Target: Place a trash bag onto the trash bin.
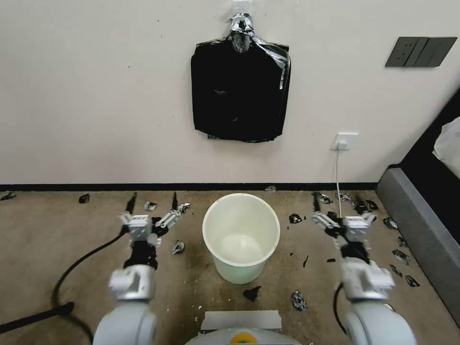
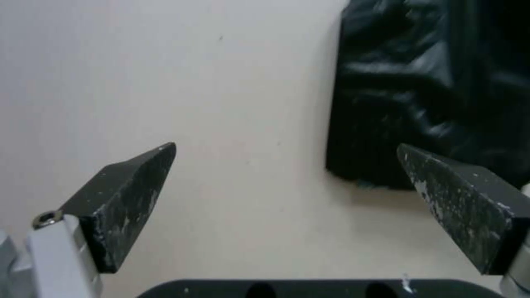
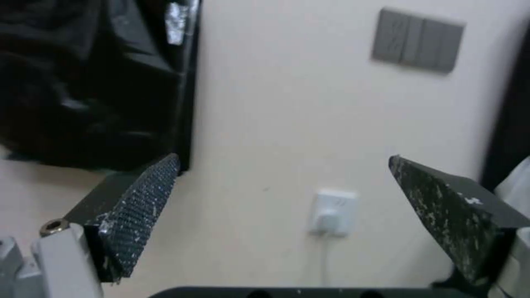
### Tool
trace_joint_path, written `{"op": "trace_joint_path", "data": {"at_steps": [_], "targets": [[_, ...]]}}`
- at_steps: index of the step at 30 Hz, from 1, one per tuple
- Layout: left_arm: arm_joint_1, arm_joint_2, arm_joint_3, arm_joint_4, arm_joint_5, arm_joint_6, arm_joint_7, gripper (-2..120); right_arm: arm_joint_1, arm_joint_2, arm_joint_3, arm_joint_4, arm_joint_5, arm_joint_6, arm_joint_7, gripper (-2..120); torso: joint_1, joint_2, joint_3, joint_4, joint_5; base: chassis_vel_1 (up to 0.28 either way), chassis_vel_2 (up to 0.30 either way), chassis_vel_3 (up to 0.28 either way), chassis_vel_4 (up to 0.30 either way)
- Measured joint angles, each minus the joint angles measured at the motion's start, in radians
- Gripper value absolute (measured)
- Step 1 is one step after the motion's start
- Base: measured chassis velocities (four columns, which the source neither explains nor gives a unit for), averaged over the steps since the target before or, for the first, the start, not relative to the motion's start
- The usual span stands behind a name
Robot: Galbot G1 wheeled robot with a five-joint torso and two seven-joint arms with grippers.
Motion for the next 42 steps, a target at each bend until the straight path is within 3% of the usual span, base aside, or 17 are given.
{"op": "trace_joint_path", "data": {"at_steps": [11, 17, 19, 24, 28, 34, 36, 42], "targets": [[0.001, 0.019, -0.011, 0.021, -0.017, -0.006, 0.008, 100, 0.004, -0.025, -0.063, -0.031, 0.052, 0.001, -0.008, 100, 0.0, 0.0, 0.0, 0.0, -0.0003, 0.0, 0.0, 0.0, 0.0], [0.003, 0.042, -0.032, 0.045, -0.028, 0.0, 0.013, 100, 0.053, -0.075, -0.098, -0.039, 0.186, -0.025, -0.044, 100, 0.0, 0.0, 0.0, -0.0001, -0.0003, 0.0, 0.0, 0.0, 0.0], [0.011, 0.063, -0.046, 0.048, -0.045, 0.0, 0.021, 100, 0.146, -0.135, -0.129, -0.06, 0.298, -0.053, -0.074, 100, 0.0, 0.0, 0.0, -0.0001, -0.0004, 0.0, 0.0, 0.0, 0.0], [0.018, 0.068, -0.055, 0.047, -0.048, 0.001, 0.026, 100, 0.275, -0.19, -0.155, -0.097, 0.432, -0.096, -0.083, 100, 0.0, 0.0, 0.0, 0.0, -0.0003, 0.0, 0.0, 0.0, 0.0], [0.024, 0.055, -0.06, 0.046, -0.042, 0.001, 0.026, 100, 0.468, -0.248, -0.22, -0.127, 0.642, -0.191, -0.082, 100, 0.0, 0.0, 0.0, 0.0001, -0.0003, 0.0, 0.0, 0.0, 0.0], [0.027, 0.036, -0.069, 0.057, -0.03, -0.004, 0.028, 100, 0.703, -0.263, -0.311, -0.194, 0.836, -0.295, -0.034, 100, 0.0, 0.0, 0.0, 0.0, -0.0004, 0.0, 0.0, 0.0, 0.0], [0.032, 0.03, -0.072, 0.058, -0.022, -0.006, 0.029, 100, 0.831, -0.252, -0.339, -0.24, 0.927, -0.328, -0.011, 100, 0.0, 0.0, 0.0, 0.0003, -0.0004, 0.0, 0.0, 0.0, 0.0], [0.041, 0.026, -0.084, 0.054, -0.016, -0.011, 0.029, 100, 1.015, -0.21, -0.366, -0.321, 1.148, -0.37, 0.03, 100, 0.0, 0.0, 0.0, 0.0, -0.0005, 0.0, 0.0, 0.0, 0.0]]}}
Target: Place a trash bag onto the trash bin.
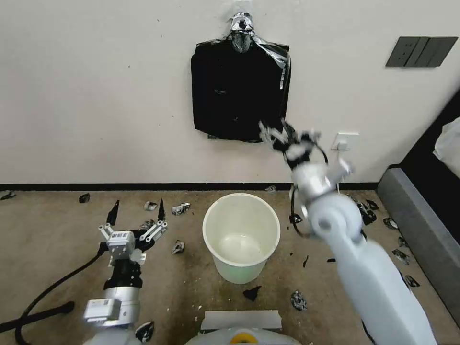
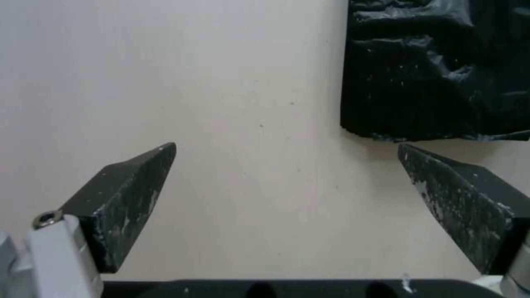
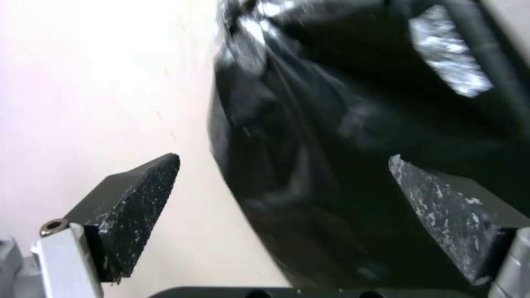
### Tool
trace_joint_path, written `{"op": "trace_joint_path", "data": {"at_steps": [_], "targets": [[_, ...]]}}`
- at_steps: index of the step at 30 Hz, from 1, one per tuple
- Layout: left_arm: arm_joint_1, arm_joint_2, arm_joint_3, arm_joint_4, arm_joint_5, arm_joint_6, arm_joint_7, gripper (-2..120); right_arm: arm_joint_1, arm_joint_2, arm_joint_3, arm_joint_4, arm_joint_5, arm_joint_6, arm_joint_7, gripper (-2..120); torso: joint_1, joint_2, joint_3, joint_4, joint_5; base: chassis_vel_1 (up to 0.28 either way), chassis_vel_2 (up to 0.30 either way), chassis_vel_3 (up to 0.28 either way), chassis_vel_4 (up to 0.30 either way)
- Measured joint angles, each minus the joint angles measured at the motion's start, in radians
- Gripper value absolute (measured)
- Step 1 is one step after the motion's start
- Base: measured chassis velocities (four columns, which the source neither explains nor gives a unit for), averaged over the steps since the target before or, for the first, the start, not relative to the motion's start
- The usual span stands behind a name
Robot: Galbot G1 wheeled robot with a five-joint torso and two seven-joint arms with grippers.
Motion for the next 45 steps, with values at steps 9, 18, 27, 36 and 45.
{"op": "trace_joint_path", "data": {"at_steps": [9, 18, 27, 36, 45], "targets": [[0.012, -0.013, -0.013, -0.006, 0.001, -0.01, 0.001, 100, 0.236, 0.09, -0.007, -0.161, 0.286, -0.008, 0.021, 100, 0.0, 0.0, 0.0, 0.0, -0.0001, 0.0, 0.0, 0.0, 0.0], [0.017, -0.022, -0.023, -0.012, -0.001, -0.011, 0.001, 100, 0.339, 0.158, -0.012, -0.286, 0.357, -0.012, 0.003, 100, 0.0, 0.0, 0.0, 0.0001, 0.0, 0.0, 0.0, 0.0, 0.0], [0.019, -0.015, -0.033, -0.036, -0.047, -0.002, 0.0, 100, 0.379, 0.184, 0.001, -0.364, 0.336, -0.018, -0.017, 100, 0.0, 0.0, 0.0, 0.0, 0.0003, 0.0, 0.0, 0.0, 0.0], [0.016, -0.019, -0.04, -0.042, -0.056, 0.0, -0.001, 100, 0.423, 0.187, -0.001, -0.4, 0.334, -0.026, -0.038, 100, 0.0, 0.0, 0.0, 0.0, 0.0002, 0.0, 0.0, 0.0, 0.0], [0.022, -0.007, -0.061, -0.055, -0.072, 0.0, -0.002, 100, 0.436, 0.213, 0.002, -0.412, 0.327, -0.041, -0.087, 100, 0.0, 0.0, 0.0, 0.0001, 0.0002, 0.0, 0.0, 0.0, 0.0]]}}
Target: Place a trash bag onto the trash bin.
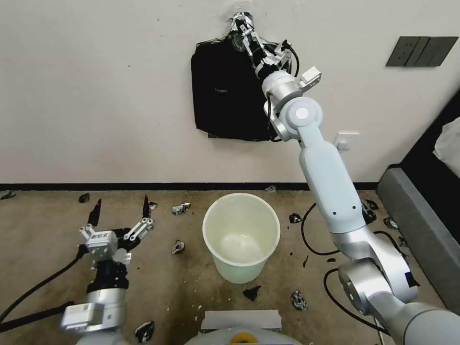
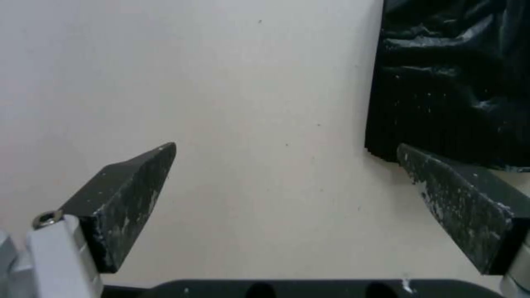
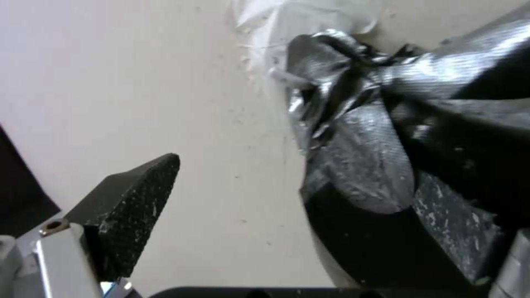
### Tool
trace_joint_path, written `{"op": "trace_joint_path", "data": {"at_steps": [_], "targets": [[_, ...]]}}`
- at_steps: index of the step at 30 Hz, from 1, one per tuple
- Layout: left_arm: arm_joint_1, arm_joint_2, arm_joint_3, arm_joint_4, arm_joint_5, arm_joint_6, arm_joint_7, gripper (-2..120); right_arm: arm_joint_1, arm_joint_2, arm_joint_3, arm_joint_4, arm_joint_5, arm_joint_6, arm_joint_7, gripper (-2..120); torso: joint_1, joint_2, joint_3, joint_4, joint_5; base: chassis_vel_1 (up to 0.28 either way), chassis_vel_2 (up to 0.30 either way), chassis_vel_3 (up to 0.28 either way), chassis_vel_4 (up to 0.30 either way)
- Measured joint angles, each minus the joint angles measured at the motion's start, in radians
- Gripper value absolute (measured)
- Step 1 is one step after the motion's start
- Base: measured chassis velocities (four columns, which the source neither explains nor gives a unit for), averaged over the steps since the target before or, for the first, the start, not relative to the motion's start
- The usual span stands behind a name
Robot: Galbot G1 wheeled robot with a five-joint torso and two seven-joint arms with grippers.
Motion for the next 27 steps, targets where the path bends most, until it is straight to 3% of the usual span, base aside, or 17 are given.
{"op": "trace_joint_path", "data": {"at_steps": [14, 21, 23, 27], "targets": [[0.006, -0.005, -0.003, -0.011, 0.0, 0.001, -0.002, 100, 0.024, 0.032, 0.016, -0.047, 0.003, -0.006, -0.044, 100, 0.0, 0.0, 0.0, 0.0, -0.0001, 0.0, 0.0, 0.0, 0.0], [0.008, -0.005, -0.011, -0.013, -0.003, 0.0, -0.002, 100, 0.026, 0.043, 0.022, -0.05, -0.001, -0.006, -0.051, 84, 0.0, 0.0, 0.0, 0.0, 0.0, 0.0, 0.0, 0.0, 0.0], [0.008, -0.004, -0.012, -0.014, -0.006, 0.0, -0.002, 100, 0.026, 0.05, 0.025, -0.056, -0.008, -0.004, -0.058, 68, 0.0, 0.0, 0.0, 0.0, 0.0, 0.0, 0.0, 0.0, 0.0], [0.006, -0.004, -0.008, -0.014, -0.007, -0.004, -0.002, 100, 0.023, 0.064, 0.036, -0.069, -0.025, -0.002, -0.062, 53, 0.0, 0.0, 0.0, 0.0, 0.0, 0.0, 0.0, 0.0, 0.0]]}}
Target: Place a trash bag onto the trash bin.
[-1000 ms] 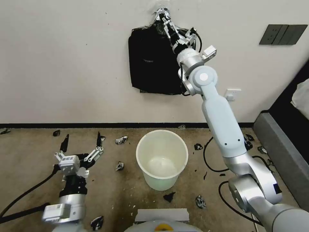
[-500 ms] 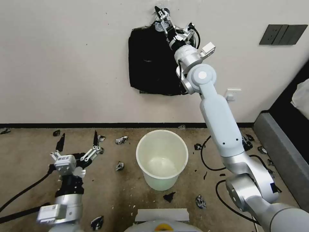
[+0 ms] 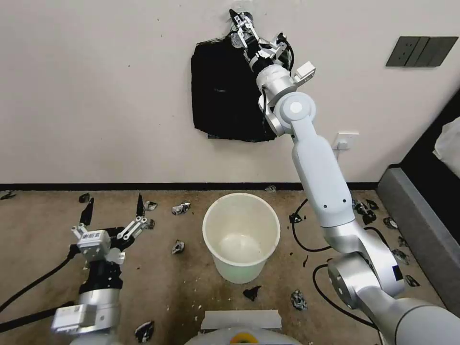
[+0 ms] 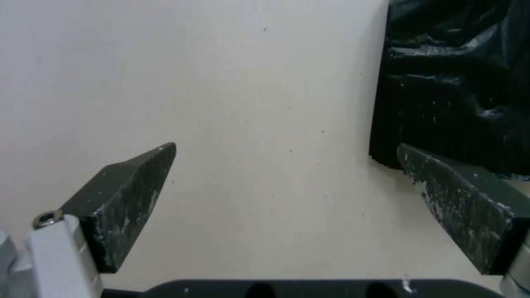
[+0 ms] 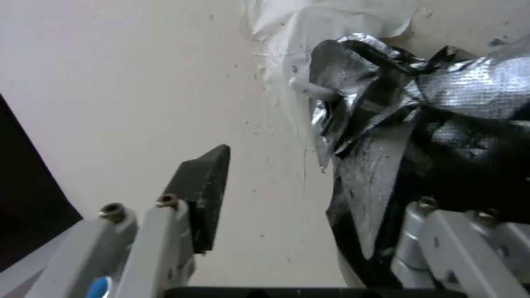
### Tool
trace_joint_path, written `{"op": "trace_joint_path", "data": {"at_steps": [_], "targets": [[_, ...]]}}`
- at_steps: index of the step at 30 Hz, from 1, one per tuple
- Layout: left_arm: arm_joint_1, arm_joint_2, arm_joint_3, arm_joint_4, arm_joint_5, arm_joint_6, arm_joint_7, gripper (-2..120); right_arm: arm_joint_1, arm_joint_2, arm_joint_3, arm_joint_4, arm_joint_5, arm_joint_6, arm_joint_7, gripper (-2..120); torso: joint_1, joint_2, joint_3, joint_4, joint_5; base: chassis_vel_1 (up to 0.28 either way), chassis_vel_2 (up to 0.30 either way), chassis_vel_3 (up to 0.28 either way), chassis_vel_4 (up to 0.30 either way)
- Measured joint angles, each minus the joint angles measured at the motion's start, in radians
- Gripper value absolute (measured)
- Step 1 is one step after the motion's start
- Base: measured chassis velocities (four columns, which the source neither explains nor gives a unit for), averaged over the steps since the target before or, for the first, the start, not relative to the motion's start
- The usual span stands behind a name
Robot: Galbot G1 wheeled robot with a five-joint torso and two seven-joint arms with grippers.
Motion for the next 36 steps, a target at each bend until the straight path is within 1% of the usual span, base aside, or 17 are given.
{"op": "trace_joint_path", "data": {"at_steps": [1, 2, 5, 6, 9, 10, 13, 14, 16, 17, 20, 24, 32, 35, 36], "targets": [[0.0, 0.0, 0.0, 0.0, 0.0, 0.0, 0.0, 100, -0.001, 0.002, 0.003, -0.004, -0.004, 0.001, -0.001, 49, 0.0, 0.0, 0.0, 0.0, 0.0, 0.0, 0.0, 0.0, 0.0], [0.0, 0.0, 0.0, 0.0, 0.0, 0.0, 0.0, 100, -0.001, 0.002, 0.003, -0.004, -0.004, 0.001, -0.001, 49, 0.0, 0.0, 0.0, 0.0, 0.0, 0.0, 0.0, 0.0, 0.0], [-0.001, 0.001, 0.0, 0.0, -0.003, -0.001, 0.0, 100, -0.002, 0.011, 0.014, -0.019, -0.026, 0.001, -0.007, 36, 0.0, 0.0, 0.0, 0.0, 0.0, 0.0, 0.0, 0.0, 0.0], [-0.001, 0.001, 0.0, 0.0, -0.003, -0.001, 0.0, 100, -0.002, 0.011, 0.014, -0.019, -0.026, 0.001, -0.007, 36, 0.0, 0.0, 0.0, 0.0, 0.0, 0.0, 0.0, 0.0, 0.0], [-0.002, 0.001, -0.001, 0.0, -0.006, -0.001, 0.0, 100, -0.01, 0.014, 0.022, -0.019, -0.031, 0.003, -0.011, 21, 0.0, 0.0, 0.0, -0.0001, 0.0, 0.0, 0.0, 0.0, 0.0], [-0.002, 0.001, -0.001, 0.0, -0.006, -0.001, 0.0, 100, -0.01, 0.014, 0.022, -0.019, -0.031, 0.003, -0.011, 21, 0.0, 0.0, 0.0, -0.0001, 0.0, 0.0, 0.0, 0.0, 0.0], [-0.002, -0.001, 0.0, 0.003, -0.006, -0.001, 0.0, 100, -0.017, 0.014, 0.022, -0.013, -0.033, 0.004, -0.018, 6, 0.0, 0.0, 0.0, 0.0, 0.0, 0.0, 0.0, 0.0, 0.0], [-0.002, -0.001, 0.0, 0.003, -0.006, -0.001, 0.0, 100, -0.017, 0.014, 0.022, -0.013, -0.033, 0.004, -0.018, 6, 0.0, 0.0, 0.0, 0.0, 0.0, 0.0, 0.0, 0.0, 0.0], [-0.003, -0.001, 0.0, 0.003, -0.006, -0.001, 0.0, 100, -0.018, 0.012, 0.019, -0.015, -0.044, 0.022, -0.031, 0, 0.0, 0.0, 0.0, 0.0, 0.0, 0.0, 0.0, 0.0, 0.0], [-0.003, -0.001, 0.0, 0.003, -0.006, -0.001, 0.0, 100, -0.018, 0.01, 0.014, -0.022, -0.065, 0.041, -0.044, 0, 0.0, 0.0, 0.0, 0.0, 0.0, 0.0, 0.0, 0.0, 0.0], [-0.002, -0.001, -0.001, 0.003, -0.007, -0.001, 0.0, 100, -0.017, 0.003, 0.006, -0.028, -0.088, 0.06, -0.069, 0, 0.0, 0.0, 0.0, -0.0001, 0.0, 0.0, 0.0, 0.0, 0.0], [0.001, -0.002, -0.003, 0.003, -0.008, 0.0, 0.0, 100, -0.029, -0.008, -0.006, -0.016, -0.103, 0.068, -0.105, 0, 0.0, 0.0, 0.0, 0.0, 0.0, 0.0, 0.0, 0.0, 0.0], [0.001, -0.007, 0.001, 0.002, -0.01, 0.0, 0.0, 100, -0.097, -0.06, -0.051, 0.068, -0.115, 0.07, -0.133, 0, 0.0, 0.0, 0.0, 0.0, 0.0, 0.0, 0.0, 0.0, 0.0], [0.003, -0.011, 0.004, 0.002, -0.011, -0.001, 0.0, 100, -0.159, -0.102, -0.08, 0.139, -0.164, 0.073, -0.157, 0, 0.0, 0.0, 0.0, -0.0001, 0.0001, 0.0, 0.0, 0.0, 0.0], [0.003, -0.011, 0.004, 0.002, -0.011, -0.001, 0.0, 100, -0.159, -0.102, -0.08, 0.139, -0.164, 0.073, -0.157, 0, 0.0, 0.0, 0.0, -0.0001, 0.0001, 0.0, 0.0, 0.0, 0.0]]}}
